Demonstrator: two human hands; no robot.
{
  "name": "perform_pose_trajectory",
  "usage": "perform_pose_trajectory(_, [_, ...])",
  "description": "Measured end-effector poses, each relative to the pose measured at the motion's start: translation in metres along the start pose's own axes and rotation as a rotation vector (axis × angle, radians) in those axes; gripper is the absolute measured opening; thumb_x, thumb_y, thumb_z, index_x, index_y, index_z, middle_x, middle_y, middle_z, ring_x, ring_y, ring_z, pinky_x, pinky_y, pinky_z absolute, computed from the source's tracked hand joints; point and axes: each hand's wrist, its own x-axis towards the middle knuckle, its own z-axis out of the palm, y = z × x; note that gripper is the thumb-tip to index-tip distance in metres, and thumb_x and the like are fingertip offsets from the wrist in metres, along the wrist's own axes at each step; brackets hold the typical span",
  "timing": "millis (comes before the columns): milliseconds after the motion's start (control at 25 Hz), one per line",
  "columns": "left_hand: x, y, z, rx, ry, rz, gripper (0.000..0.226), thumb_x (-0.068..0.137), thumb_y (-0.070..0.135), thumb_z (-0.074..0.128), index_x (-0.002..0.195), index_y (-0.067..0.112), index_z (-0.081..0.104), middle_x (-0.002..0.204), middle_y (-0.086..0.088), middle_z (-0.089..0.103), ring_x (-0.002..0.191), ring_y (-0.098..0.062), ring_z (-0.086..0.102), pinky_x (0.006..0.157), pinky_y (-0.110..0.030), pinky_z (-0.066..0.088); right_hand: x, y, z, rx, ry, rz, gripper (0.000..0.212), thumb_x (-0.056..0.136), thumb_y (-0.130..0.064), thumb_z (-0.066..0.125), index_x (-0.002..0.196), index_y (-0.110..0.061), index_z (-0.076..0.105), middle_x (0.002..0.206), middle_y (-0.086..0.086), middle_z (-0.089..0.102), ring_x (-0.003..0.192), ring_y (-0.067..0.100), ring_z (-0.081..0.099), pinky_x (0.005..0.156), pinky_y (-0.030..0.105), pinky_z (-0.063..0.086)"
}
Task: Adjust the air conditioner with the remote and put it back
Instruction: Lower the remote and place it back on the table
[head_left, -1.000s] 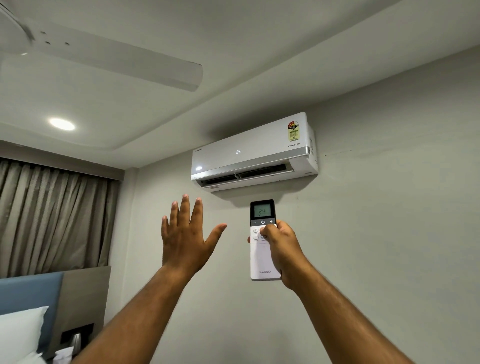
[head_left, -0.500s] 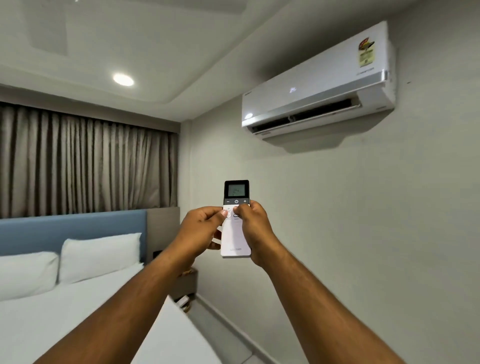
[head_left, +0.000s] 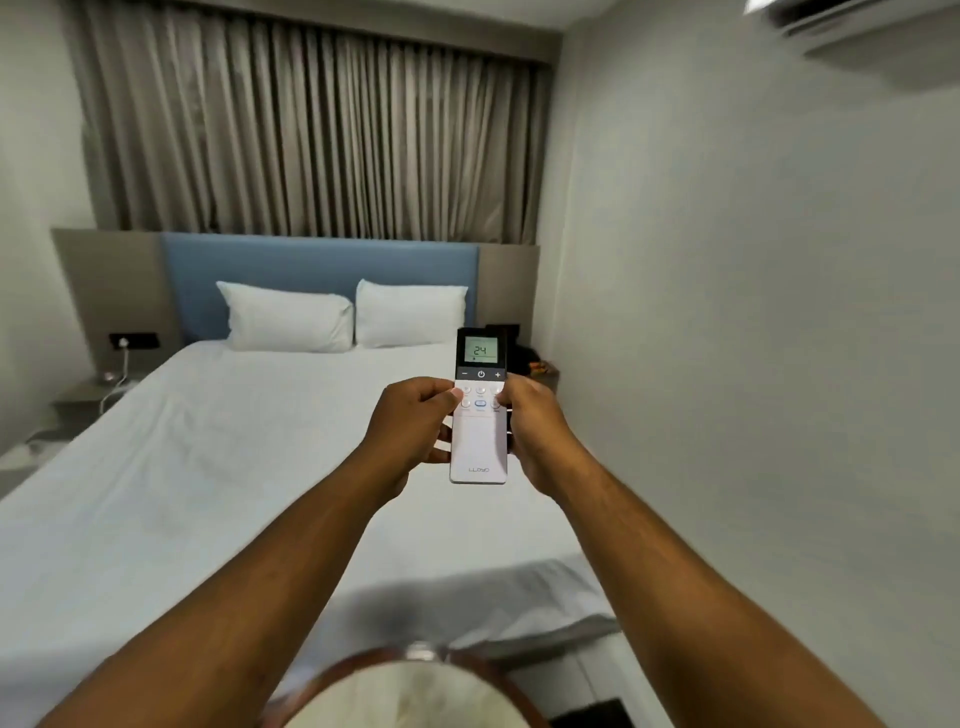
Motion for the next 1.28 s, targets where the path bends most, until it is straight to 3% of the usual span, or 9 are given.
perform_pose_trajectory(160, [-0.016, -0.076, -0.024, -0.007, 0.073, -0.172, 0.016, 0.094, 0.022, 0.052, 0.094, 0.021, 0.069, 0.09, 0.0, 0.074, 0.063, -0.017, 0.07, 0.047, -0.026, 0.053, 0.001, 0.073, 0.028, -0.09, -0.135, 0.104, 0.036, 0.082, -0.008, 0.04, 0.09, -0.021, 0.073, 0.084, -0.001, 0.078, 0.074, 0.02, 0.071, 0.066, 0.034, 0.056])
perform_pose_trajectory(360, [-0.047, -0.179, -0.035, -0.051, 0.166, -0.413, 0.016, 0.093, 0.02, 0.053, 0.089, 0.02, 0.069, 0.087, -0.002, 0.075, 0.066, -0.021, 0.072, 0.05, -0.029, 0.054, -0.007, 0.181, 0.05, -0.117, -0.178, 0.285, 0.032, 0.088, -0.004, 0.053, 0.117, -0.01, 0.065, 0.105, 0.011, 0.075, 0.08, 0.023, 0.07, 0.064, 0.032, 0.054])
perform_pose_trajectory(480, [-0.07, -0.244, -0.035, 0.009, 0.186, -0.517, 0.022, 0.094, 0.019, 0.053, 0.08, 0.026, 0.068, 0.083, 0.004, 0.073, 0.064, -0.016, 0.071, 0.046, -0.027, 0.054, -0.022, 0.252, 0.058, -0.123, -0.201, 0.412, 0.022, 0.089, 0.0, 0.056, 0.102, -0.012, 0.069, 0.1, 0.011, 0.076, 0.072, 0.015, 0.072, 0.06, 0.028, 0.055])
perform_pose_trajectory(640, [-0.11, -0.343, -0.024, 0.108, 0.174, -0.668, 0.018, 0.095, 0.017, 0.051, 0.092, 0.026, 0.066, 0.099, -0.002, 0.071, 0.08, -0.022, 0.069, 0.05, -0.03, 0.056, -0.053, 0.353, 0.065, -0.225, -0.232, 0.566, 0.02, 0.09, 0.001, 0.055, 0.099, -0.012, 0.068, 0.099, 0.009, 0.074, 0.076, 0.016, 0.071, 0.058, 0.025, 0.052])
perform_pose_trajectory(760, [-0.14, -0.41, -0.013, 0.155, 0.222, -0.773, 0.02, 0.093, 0.015, 0.054, 0.084, 0.029, 0.066, 0.101, -0.006, 0.071, 0.08, -0.024, 0.068, 0.056, -0.036, 0.059, -0.076, 0.42, 0.066, -0.32, -0.238, 0.63, 0.023, 0.09, 0.001, 0.054, 0.091, -0.017, 0.067, 0.104, 0.01, 0.074, 0.086, 0.025, 0.071, 0.066, 0.034, 0.059])
perform_pose_trajectory(880, [-0.167, -0.471, -0.001, 0.169, 0.239, -0.875, 0.02, 0.09, 0.015, 0.057, 0.079, 0.029, 0.068, 0.099, -0.007, 0.072, 0.087, -0.028, 0.068, 0.073, -0.05, 0.059, -0.096, 0.482, 0.064, -0.431, -0.239, 0.688, 0.023, 0.089, 0.0, 0.055, 0.101, -0.009, 0.072, 0.109, 0.013, 0.074, 0.095, 0.03, 0.07, 0.084, 0.05, 0.058])
perform_pose_trajectory(1000, [-0.191, -0.512, 0.011, 0.198, 0.234, -0.928, 0.016, 0.089, 0.018, 0.058, 0.094, 0.018, 0.073, 0.101, -0.008, 0.073, 0.089, -0.03, 0.068, 0.077, -0.053, 0.058, -0.114, 0.523, 0.062, -0.51, -0.235, 0.706, 0.025, 0.088, 0.0, 0.054, 0.103, -0.007, 0.073, 0.108, 0.012, 0.074, 0.091, 0.025, 0.069, 0.08, 0.041, 0.059])
perform_pose_trajectory(1120, [-0.204, -0.543, 0.02, 0.272, 0.218, -0.941, 0.02, 0.09, 0.018, 0.058, 0.103, 0.015, 0.072, 0.105, -0.009, 0.073, 0.091, -0.028, 0.067, 0.078, -0.048, 0.057, -0.126, 0.553, 0.064, -0.625, -0.283, 0.673, 0.028, 0.088, -0.001, 0.053, 0.105, -0.008, 0.074, 0.106, 0.008, 0.074, 0.077, 0.011, 0.062, 0.061, 0.017, 0.046])
perform_pose_trajectory(1280, [-0.212, -0.565, 0.029, 0.399, 0.164, -0.884, 0.022, 0.092, 0.017, 0.055, 0.105, 0.015, 0.073, 0.106, -0.007, 0.073, 0.09, -0.023, 0.066, 0.072, -0.028, 0.049, -0.134, 0.578, 0.066, -0.721, -0.331, 0.643, 0.03, 0.089, -0.002, 0.053, 0.112, -0.008, 0.072, 0.113, 0.013, 0.071, 0.095, 0.023, 0.065, 0.075, 0.025, 0.05])
